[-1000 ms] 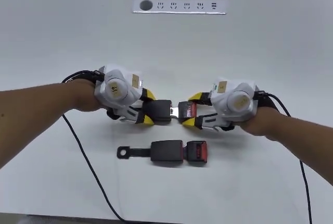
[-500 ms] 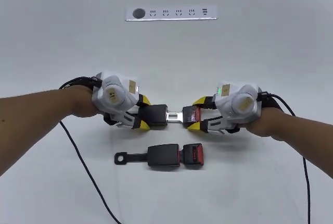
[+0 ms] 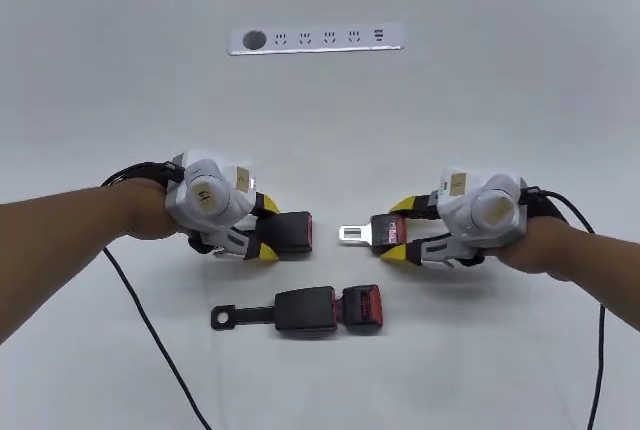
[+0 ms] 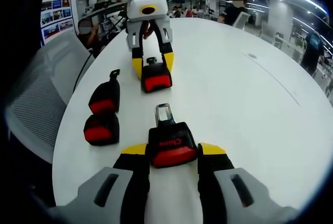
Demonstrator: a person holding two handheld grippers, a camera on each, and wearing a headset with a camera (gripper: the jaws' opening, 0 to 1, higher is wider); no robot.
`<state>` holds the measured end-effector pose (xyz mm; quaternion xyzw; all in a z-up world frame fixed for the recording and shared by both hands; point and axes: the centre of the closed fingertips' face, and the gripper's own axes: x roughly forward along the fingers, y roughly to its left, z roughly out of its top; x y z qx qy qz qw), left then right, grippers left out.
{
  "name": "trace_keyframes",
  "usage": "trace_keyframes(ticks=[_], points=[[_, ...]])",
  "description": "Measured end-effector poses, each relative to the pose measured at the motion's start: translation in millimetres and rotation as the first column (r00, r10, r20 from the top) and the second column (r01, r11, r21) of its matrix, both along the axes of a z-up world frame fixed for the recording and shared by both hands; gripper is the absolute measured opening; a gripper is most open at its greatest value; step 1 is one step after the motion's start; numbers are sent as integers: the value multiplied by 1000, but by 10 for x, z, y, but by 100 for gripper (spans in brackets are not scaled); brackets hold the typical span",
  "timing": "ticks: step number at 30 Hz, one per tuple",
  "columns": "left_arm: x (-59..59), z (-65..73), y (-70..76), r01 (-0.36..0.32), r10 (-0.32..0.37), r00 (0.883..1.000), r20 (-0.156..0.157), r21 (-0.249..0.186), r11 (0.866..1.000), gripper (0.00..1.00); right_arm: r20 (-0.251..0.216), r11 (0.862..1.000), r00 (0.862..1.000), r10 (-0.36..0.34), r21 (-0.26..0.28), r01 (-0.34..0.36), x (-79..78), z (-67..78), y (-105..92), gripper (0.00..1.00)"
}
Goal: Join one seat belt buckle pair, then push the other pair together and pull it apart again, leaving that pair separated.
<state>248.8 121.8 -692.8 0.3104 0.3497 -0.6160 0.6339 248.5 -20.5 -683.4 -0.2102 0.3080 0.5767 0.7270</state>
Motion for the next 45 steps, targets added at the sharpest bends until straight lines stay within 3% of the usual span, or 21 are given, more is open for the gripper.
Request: trace_keyframes(ticks=[6, 26, 37, 41, 43, 44, 45], points=[[-12, 16, -6, -1, 1, 1000, 0, -1, 1000, 34, 0, 1000, 1000, -4, -4, 4, -36, 62, -113, 35], [-15, 31, -7, -2, 2, 1000, -3, -6, 1000, 34, -16, 1000, 1000, -17, -18, 17, 11, 18, -513, 35], [-1, 38, -20, -22, 22, 1000, -14, 2, 1000, 34, -12, 999, 1000, -11, -45, 10, 48, -34, -495, 35], [-4, 44, -37, -34, 34, 999, -13, 9, 999, 34, 22, 997, 1000, 13, -76, -12, 24, -54, -489, 36], [-32, 56, -54, -65, 65, 997, -41, 8, 998, 38, 21, 996, 1000, -7, -84, 9, 33, -60, -473, 36], [-80, 83, -97, -107, 105, 990, -93, -15, 994, 43, 50, 995, 998, -30, -90, 34, 67, -53, -470, 37], [-79, 100, -117, -111, 107, 989, -98, -28, 993, 53, 62, 995, 997, -41, -91, 46, 76, -43, -468, 39]])
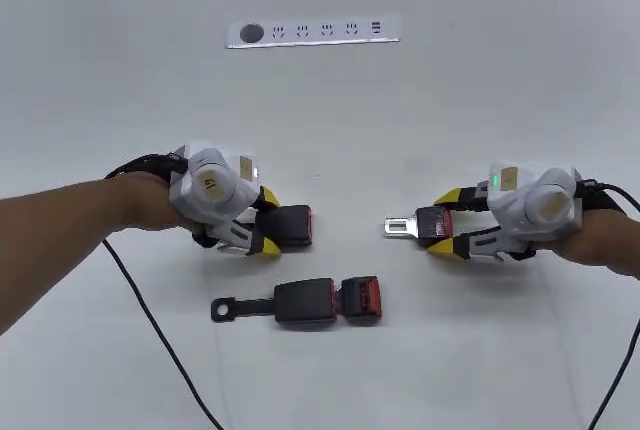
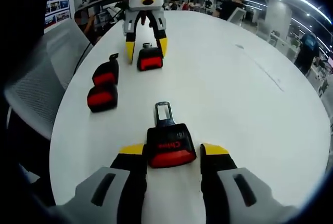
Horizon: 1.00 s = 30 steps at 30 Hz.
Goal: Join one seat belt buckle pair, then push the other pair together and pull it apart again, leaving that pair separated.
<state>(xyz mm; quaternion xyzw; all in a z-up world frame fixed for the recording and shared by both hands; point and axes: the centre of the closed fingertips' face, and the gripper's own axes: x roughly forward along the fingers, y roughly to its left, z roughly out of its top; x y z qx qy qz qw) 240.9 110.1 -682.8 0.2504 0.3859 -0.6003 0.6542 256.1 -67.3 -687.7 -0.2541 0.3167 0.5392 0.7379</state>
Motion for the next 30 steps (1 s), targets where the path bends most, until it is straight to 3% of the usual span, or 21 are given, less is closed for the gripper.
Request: trace_keyframes(ticks=[1, 3, 5, 7, 11, 14, 19, 23, 25, 26, 27, 29, 30], points=[[24, 51, -32, -10, 11, 1000, 14, -21, 1000, 59, -7, 1000, 1000, -12, 24, 12, -15, 36, 27, 43], [89, 101, -25, -31, 32, 998, 48, -23, 999, 66, -26, 995, 997, -71, 73, 73, 2, 100, 68, 55], [163, 149, -16, -69, 72, 995, 72, -38, 997, 66, -13, 993, 996, -92, 76, 93, 39, 121, 65, 70], [195, 196, -10, -106, 110, 992, 70, -55, 993, 72, -7, 990, 993, -119, 80, 119, 58, 97, 52, 79], [231, 141, 92, -130, 134, 988, 78, -52, 990, 86, 12, 979, 983, -181, 94, 179, 91, 143, 26, 79], [230, 163, 131, -154, 157, 984, 88, -46, 987, 88, 43, 973, 975, -218, 91, 213, 134, 190, -2, 80], [229, 208, 225, -223, 227, 968, 106, -43, 974, 94, 58, 943, 947, -316, 130, 307, 183, 296, 7, 79], [274, 296, 295, -328, 335, 934, 126, -71, 942, 96, 63, 902, 911, -406, 183, 390, 206, 397, 16, 80], [278, 322, 340, -388, 396, 911, 113, -92, 917, 100, 60, 884, 896, -441, 203, 421, 205, 463, 31, 80], [308, 364, 362, -422, 434, 892, 127, -116, 899, 100, 41, 870, 888, -457, 226, 437, 181, 502, 70, 81], [315, 394, 370, -440, 455, 880, 132, -129, 889, 100, 31, 865, 885, -464, 233, 445, 168, 512, 83, 83], [311, 453, 393, -481, 502, 854, 136, -160, 862, 100, 64, 866, 880, -471, 226, 447, 167, 533, 83, 86], [300, 471, 409, -491, 513, 847, 135, -166, 855, 100, 71, 864, 877, -475, 230, 449, 163, 539, 88, 86]])
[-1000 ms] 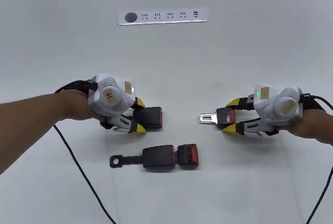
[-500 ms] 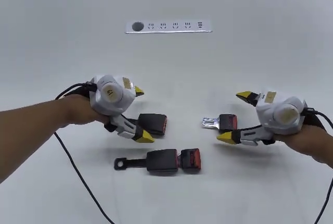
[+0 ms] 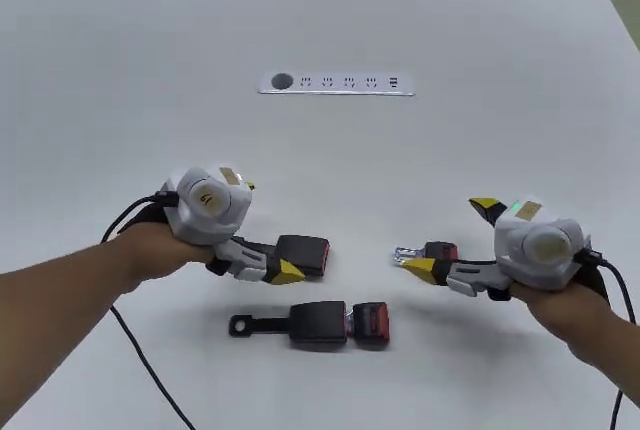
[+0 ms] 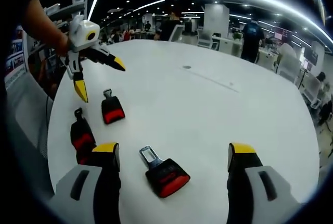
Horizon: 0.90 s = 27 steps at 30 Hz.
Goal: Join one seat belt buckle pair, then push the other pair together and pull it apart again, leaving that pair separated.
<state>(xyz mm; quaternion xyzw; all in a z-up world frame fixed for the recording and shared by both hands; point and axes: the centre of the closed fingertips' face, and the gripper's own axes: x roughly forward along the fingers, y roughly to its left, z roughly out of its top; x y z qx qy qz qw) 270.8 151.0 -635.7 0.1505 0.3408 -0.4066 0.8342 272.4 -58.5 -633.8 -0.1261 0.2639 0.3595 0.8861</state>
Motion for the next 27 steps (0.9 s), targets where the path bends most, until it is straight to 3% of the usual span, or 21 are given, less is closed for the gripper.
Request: trace_keyframes(ticks=[6, 12, 20, 23, 27], points=[[-86, 128, 134, -102, 103, 994, 24, -46, 994, 100, 36, 999, 998, -50, 19, 49, -59, 116, 25, 86], [-314, 232, 252, -191, 195, 980, 39, -76, 979, 100, 61, 995, 994, -91, 39, 89, -210, 242, 50, 88], [-529, 342, 501, -332, 342, 939, 43, -150, 931, 100, 69, 987, 986, -149, 70, 145, -419, 274, 39, 90], [-611, 370, 597, -358, 371, 927, 61, -155, 921, 100, 72, 984, 983, -169, 77, 164, -551, 323, 52, 90], [-747, 461, 657, -401, 423, 902, 80, -205, 893, 100, 79, 977, 976, -201, 94, 194, -673, 379, 28, 91]])
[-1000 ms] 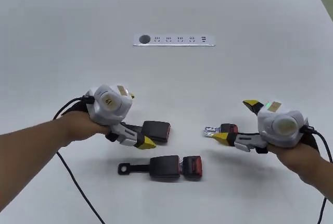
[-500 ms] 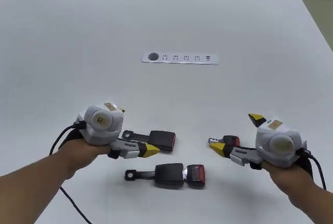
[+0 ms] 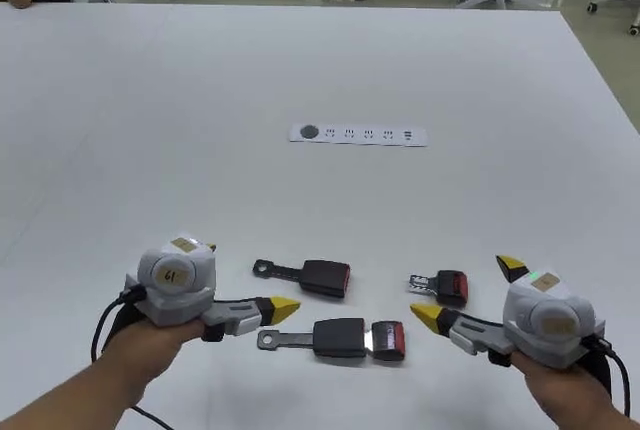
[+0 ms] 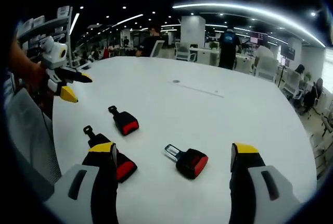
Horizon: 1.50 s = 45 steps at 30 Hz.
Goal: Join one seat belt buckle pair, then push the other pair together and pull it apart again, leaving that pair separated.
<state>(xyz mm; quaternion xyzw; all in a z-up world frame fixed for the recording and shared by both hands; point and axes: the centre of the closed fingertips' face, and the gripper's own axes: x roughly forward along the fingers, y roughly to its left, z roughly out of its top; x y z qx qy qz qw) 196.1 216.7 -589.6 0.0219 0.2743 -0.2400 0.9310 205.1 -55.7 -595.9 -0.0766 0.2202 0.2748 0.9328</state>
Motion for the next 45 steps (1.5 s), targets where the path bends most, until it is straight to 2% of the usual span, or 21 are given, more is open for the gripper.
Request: trace_keyframes(ticks=[3, 5, 12, 15, 18, 23, 26, 31, 36, 45], points=[[-116, 6, 31, -10, 10, 1000, -4, -8, 1000, 100, 0, 1000, 1000, -19, 3, 19, -117, 24, -11, 91], [-173, -4, 106, -18, 18, 1000, -2, -4, 1000, 100, 4, 1000, 1000, -29, 8, 29, -181, 30, -24, 91], [-398, 54, 219, -32, 33, 999, 21, -13, 999, 100, -2, 998, 998, -65, 3, 65, -384, 49, -113, 91], [-482, 73, 278, -37, 37, 999, 29, -13, 999, 100, 0, 997, 997, -76, 0, 76, -431, 60, -160, 91], [-551, 46, 384, -52, 53, 998, 21, -14, 999, 100, 2, 996, 996, -89, 7, 89, -483, 82, -178, 91], [-615, 70, 441, -52, 53, 998, 31, -14, 999, 100, 1, 996, 996, -91, -8, 91, -540, 82, -210, 91], [-673, 95, 382, -39, 39, 999, 35, -8, 999, 100, 8, 995, 995, -101, -7, 101, -541, 100, -235, 92], [-691, 147, 411, -36, 36, 998, 44, -9, 999, 100, 11, 994, 994, -110, -11, 110, -585, 137, -233, 92], [-720, 173, 397, -20, 20, 998, 53, -8, 1000, 100, 5, 992, 993, -122, -15, 122, -632, 104, -267, 91], [-768, 150, 441, -26, 27, 999, 42, -14, 1000, 100, -1, 990, 990, -140, -19, 140, -690, 90, -314, 91]])
